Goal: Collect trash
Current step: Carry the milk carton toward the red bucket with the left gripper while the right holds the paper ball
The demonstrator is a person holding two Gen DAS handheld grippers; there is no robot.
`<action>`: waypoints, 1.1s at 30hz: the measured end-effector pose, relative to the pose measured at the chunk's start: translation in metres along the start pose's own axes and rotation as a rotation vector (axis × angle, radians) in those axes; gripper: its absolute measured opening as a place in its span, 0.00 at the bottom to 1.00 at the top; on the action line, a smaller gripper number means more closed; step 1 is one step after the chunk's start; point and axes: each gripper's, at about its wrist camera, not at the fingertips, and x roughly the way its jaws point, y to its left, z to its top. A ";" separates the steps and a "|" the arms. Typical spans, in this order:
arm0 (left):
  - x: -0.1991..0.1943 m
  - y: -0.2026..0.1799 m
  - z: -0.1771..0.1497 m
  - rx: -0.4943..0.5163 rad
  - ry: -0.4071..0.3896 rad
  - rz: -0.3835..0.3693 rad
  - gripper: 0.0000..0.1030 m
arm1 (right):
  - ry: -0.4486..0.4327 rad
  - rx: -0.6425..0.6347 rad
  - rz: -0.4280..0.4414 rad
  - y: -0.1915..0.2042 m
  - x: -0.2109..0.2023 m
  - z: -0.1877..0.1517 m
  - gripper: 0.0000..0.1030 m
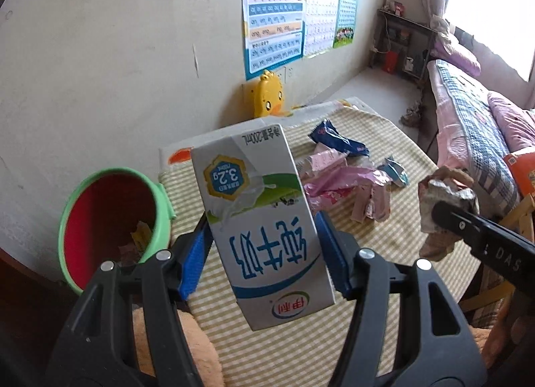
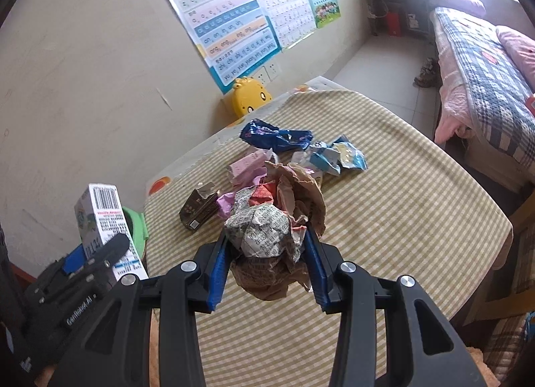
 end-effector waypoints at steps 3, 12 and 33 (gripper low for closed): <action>-0.001 0.003 -0.001 0.014 -0.014 0.020 0.57 | 0.007 -0.016 0.009 0.005 0.001 -0.003 0.39; 0.013 0.017 -0.007 -0.029 0.033 0.027 0.57 | 0.040 -0.044 0.025 0.017 0.011 -0.009 0.39; 0.032 0.067 -0.012 -0.105 0.075 0.129 0.57 | 0.098 -0.131 0.069 0.052 0.040 -0.018 0.39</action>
